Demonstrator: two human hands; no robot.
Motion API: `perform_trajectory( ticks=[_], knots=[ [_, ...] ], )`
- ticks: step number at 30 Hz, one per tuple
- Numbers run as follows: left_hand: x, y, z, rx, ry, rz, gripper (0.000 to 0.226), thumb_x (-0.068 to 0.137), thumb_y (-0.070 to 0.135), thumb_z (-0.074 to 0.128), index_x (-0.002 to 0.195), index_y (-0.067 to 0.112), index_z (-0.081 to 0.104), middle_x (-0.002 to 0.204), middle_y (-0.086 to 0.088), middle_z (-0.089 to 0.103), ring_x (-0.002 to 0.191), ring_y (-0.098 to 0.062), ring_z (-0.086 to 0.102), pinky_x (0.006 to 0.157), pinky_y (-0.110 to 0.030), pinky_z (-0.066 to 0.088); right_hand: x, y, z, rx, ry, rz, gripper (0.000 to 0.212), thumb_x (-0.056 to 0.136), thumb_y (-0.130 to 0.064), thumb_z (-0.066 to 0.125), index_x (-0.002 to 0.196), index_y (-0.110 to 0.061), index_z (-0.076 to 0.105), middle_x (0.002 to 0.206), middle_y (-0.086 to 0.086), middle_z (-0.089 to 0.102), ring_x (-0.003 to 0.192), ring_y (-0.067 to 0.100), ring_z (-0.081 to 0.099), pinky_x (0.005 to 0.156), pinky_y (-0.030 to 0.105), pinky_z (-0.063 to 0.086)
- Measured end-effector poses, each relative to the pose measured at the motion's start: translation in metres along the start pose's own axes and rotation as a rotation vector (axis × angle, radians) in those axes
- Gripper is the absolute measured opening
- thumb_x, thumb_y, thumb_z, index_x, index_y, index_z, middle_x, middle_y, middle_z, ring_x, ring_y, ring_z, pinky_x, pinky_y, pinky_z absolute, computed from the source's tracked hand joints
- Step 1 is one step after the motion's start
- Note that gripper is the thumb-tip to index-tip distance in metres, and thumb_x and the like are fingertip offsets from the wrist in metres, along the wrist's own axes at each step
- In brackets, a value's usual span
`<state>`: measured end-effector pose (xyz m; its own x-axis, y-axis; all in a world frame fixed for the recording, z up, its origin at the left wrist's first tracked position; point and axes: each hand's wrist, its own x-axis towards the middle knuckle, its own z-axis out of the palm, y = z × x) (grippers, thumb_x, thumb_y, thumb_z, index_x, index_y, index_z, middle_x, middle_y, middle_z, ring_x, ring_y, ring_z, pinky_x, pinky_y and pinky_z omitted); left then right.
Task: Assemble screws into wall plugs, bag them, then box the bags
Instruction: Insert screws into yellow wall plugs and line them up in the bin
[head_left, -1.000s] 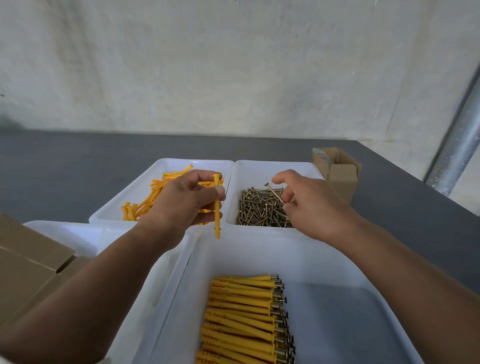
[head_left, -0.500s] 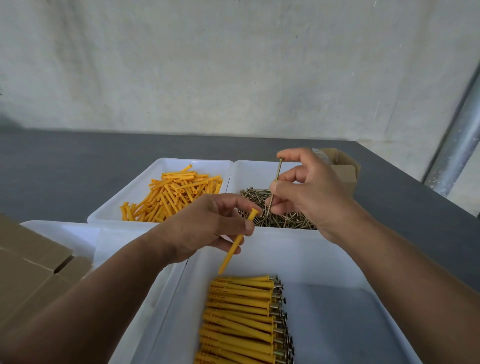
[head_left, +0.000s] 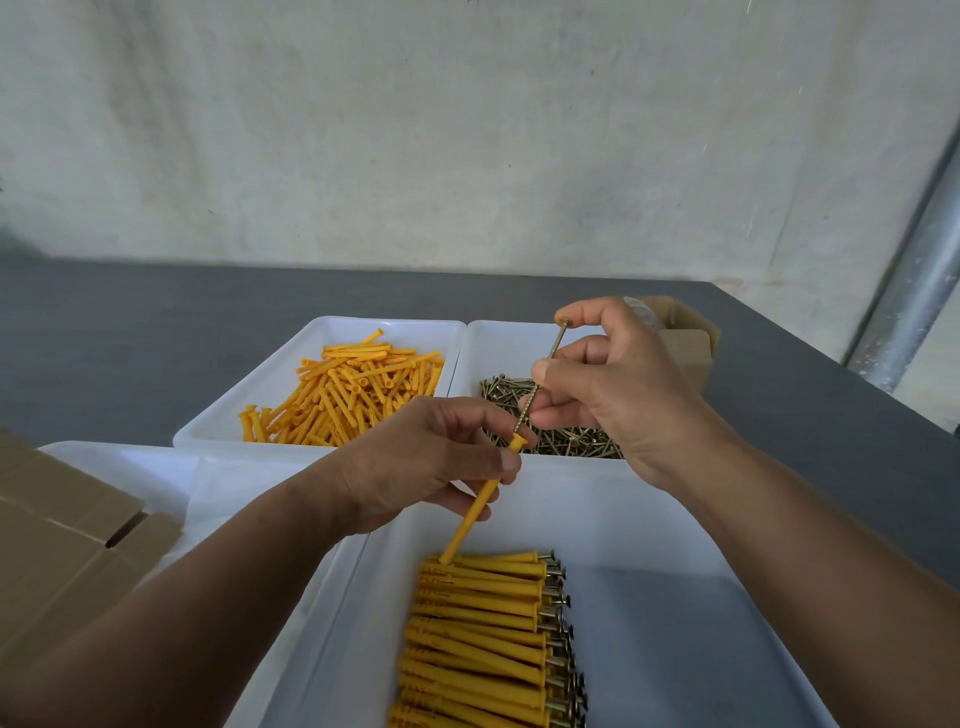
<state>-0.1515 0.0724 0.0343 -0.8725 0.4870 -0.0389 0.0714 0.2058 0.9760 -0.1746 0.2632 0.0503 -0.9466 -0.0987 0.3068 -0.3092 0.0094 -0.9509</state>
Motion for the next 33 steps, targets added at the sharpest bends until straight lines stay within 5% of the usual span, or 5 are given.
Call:
perform_trajectory(
  ticks=[14,26,33],
  knots=[
    [0.002,-0.002,-0.001,-0.073,0.023,0.035,0.015,0.069,0.027,0.073,0.084,0.031,0.076,0.078,-0.004,0.069,0.070,-0.013,0.066,0.066,-0.030,0.057,-0.002,-0.001,0.002,-0.033,0.020,0.050,0.036,0.086,-0.002,0.070,0.105,-0.025,0.050,0.067,-0.005,0.071,0.064,0.024,0.074,0.062,0.036,0.062],
    [0.005,-0.003,-0.003,-0.032,0.094,0.042,0.014,0.086,0.011,0.068,0.099,0.014,0.065,0.080,-0.005,0.071,0.068,-0.015,0.067,0.065,-0.031,0.057,-0.004,0.000,0.003,-0.081,0.031,0.156,0.003,0.095,-0.014,0.058,0.096,-0.016,0.060,0.065,0.002,0.071,0.064,0.023,0.073,0.053,0.028,0.056],
    [0.005,-0.005,-0.003,-0.016,0.121,0.046,0.006,0.088,0.010,0.067,0.093,0.013,0.067,0.080,-0.005,0.071,0.068,-0.014,0.065,0.065,-0.029,0.057,-0.010,0.000,0.004,-0.371,-0.102,0.113,0.008,0.091,-0.021,0.064,0.084,-0.022,0.068,0.072,0.000,0.071,0.065,0.016,0.071,0.057,0.026,0.057]
  ],
)
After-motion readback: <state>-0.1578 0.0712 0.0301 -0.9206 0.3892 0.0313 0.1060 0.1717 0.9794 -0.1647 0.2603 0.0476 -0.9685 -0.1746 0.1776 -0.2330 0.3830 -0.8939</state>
